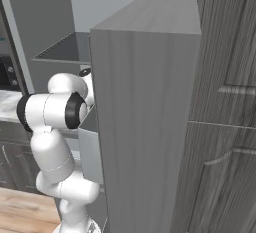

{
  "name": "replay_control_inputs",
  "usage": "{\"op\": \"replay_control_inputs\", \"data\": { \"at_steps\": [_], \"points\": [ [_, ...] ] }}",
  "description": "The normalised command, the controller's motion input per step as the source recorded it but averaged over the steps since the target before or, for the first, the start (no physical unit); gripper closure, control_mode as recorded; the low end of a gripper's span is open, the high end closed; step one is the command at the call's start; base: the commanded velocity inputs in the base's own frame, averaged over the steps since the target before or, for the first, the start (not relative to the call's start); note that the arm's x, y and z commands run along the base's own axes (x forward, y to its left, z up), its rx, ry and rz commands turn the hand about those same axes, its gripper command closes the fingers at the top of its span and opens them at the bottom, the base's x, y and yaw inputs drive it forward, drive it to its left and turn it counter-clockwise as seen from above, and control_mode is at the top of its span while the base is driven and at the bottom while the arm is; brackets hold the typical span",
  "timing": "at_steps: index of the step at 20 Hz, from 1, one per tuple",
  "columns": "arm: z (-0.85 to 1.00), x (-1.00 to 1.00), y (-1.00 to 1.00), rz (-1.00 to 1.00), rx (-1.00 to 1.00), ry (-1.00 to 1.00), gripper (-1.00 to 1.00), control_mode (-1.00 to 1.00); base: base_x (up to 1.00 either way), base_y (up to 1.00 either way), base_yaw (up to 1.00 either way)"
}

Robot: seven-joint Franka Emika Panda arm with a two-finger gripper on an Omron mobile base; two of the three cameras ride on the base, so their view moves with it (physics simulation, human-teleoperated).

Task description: Transport the fish from the fridge to the microwave and turn on the microwave.

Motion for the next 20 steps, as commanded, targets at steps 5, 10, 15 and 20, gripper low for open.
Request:
{"op": "replay_control_inputs", "data": {
  "at_steps": [5,10,15,20],
  "points": [
    [0.00,0.00,0.00,0.00,0.00,0.00,1.00,-1.00,0.00,0.00,0.00],
    [0.00,-0.15,0.00,0.00,0.02,-0.05,1.00,-1.00,0.00,0.00,0.00],
    [0.00,-0.13,-0.02,0.00,0.00,0.00,1.00,-1.00,0.00,0.00,0.00],
    [0.15,-0.28,0.00,0.01,0.00,-0.02,1.00,-1.00,0.00,0.00,0.00]
  ]
}}
